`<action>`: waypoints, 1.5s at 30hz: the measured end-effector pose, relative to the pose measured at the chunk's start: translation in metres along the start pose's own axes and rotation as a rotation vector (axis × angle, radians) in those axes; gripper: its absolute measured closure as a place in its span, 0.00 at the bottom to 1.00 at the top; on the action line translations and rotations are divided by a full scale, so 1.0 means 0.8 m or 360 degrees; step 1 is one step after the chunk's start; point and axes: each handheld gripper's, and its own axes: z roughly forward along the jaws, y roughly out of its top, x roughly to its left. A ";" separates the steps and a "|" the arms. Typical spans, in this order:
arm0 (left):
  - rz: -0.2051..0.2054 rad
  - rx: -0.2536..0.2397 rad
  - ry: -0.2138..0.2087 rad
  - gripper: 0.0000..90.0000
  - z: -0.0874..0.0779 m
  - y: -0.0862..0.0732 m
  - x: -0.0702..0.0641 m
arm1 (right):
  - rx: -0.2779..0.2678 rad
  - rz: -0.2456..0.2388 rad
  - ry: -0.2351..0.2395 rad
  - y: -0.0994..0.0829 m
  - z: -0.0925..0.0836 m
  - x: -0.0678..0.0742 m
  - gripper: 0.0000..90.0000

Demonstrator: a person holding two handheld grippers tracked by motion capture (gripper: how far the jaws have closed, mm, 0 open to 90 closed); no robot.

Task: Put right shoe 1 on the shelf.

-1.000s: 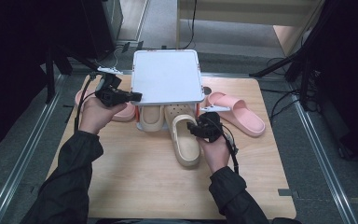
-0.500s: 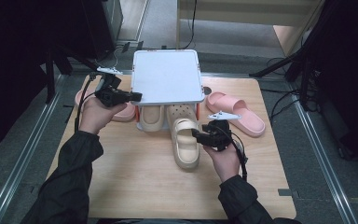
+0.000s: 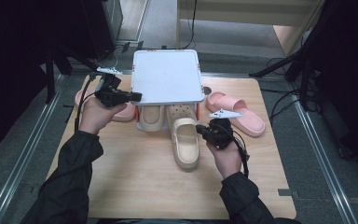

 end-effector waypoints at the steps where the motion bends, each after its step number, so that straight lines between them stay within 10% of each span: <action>1: 0.0000 0.0000 -0.0001 0.99 0.000 0.000 0.000 | 0.0002 0.0001 0.0000 0.000 0.002 -0.001 1.00; 14: 0.0001 0.0000 -0.0001 0.99 0.000 0.000 0.000 | -0.0029 -0.0044 0.0057 -0.013 -0.020 0.001 1.00; 28: -0.0004 -0.0006 -0.0003 0.99 0.000 -0.001 0.000 | -0.0009 -0.0162 0.0098 -0.083 -0.050 0.029 1.00; 45: 0.0000 -0.0010 -0.0007 0.99 0.000 -0.001 0.001 | 0.0277 -0.0239 0.0151 -0.127 -0.005 0.051 1.00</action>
